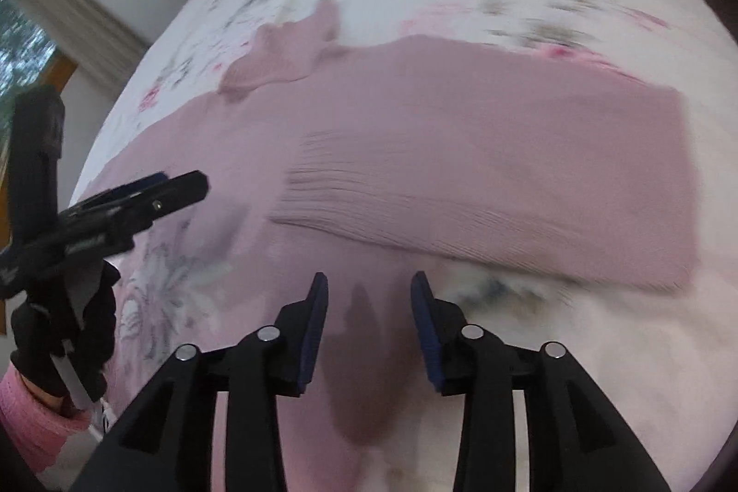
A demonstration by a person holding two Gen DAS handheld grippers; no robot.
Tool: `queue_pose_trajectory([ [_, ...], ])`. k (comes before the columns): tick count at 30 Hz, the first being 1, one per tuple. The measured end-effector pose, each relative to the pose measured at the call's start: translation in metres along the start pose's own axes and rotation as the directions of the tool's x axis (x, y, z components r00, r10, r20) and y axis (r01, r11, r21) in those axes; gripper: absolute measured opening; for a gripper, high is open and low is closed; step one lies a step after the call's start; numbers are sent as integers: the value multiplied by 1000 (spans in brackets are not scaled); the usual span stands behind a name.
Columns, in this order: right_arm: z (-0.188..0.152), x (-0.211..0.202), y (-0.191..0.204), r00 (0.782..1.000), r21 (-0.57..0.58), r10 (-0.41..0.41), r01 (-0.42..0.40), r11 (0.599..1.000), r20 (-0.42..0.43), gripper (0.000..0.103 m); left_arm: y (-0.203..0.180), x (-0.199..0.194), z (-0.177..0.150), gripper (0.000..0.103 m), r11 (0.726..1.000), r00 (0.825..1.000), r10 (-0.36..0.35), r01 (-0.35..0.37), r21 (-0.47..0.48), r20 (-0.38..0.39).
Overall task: Fold small clothes
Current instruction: 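Fold the held sleeve across the sweater body with the right gripper, then grasp the other sleeve cuff with the left gripper and fold it across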
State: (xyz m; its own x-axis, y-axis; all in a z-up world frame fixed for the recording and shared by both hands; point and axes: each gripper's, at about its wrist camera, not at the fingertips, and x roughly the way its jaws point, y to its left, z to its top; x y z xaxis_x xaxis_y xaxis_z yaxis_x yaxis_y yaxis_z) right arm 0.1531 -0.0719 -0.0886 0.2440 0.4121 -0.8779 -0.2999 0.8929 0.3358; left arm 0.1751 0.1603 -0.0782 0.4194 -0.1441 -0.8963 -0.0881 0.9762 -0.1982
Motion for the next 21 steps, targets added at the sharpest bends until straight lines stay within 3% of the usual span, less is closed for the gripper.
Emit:
queue_pose_trajectory([
  [5, -14, -24, -39, 998, 89, -43, 40, 995, 34, 40, -3, 27, 2, 99, 997, 995, -53, 49, -51, -81],
  [9, -16, -26, -50, 997, 125, -51, 44, 991, 51, 41, -11, 53, 6, 96, 981, 971, -173, 156, -112, -164],
  [11, -18, -26, -50, 997, 123, -53, 47, 991, 54, 41, -16, 67, 7, 77, 966, 949, -238, 209, -150, -207],
  [12, -19, -26, -51, 997, 121, -55, 48, 991, 54, 41, -18, 72, 5, 59, 958, 937, -268, 233, -169, -225],
  [14, -21, -23, -51, 997, 124, -51, 44, 991, 52, 41, -20, 79, 4, 58, 943, 918, -311, 265, -203, -247],
  [15, -22, -22, -51, 997, 127, -51, 44, 991, 51, 41, -22, 81, 5, 52, 944, 920, -305, 259, -203, -246],
  [16, -22, -21, -52, 997, 129, -53, 46, 991, 52, 41, -23, 81, 5, 33, 947, 925, -296, 252, -198, -239],
  [18, -23, -21, -53, 997, 134, -59, 51, 990, 55, 41, -23, 76, 6, 13, 936, 923, -322, 277, -218, -210],
  [19, -23, -22, -54, 997, 137, -60, 52, 989, 55, 41, -20, 72, 6, 11, 921, 916, -353, 305, -241, -190],
  [21, -24, -23, -57, 996, 143, -66, 57, 988, 56, 41, -19, 58, 9, 10, 919, 926, -352, 314, -240, -139],
])
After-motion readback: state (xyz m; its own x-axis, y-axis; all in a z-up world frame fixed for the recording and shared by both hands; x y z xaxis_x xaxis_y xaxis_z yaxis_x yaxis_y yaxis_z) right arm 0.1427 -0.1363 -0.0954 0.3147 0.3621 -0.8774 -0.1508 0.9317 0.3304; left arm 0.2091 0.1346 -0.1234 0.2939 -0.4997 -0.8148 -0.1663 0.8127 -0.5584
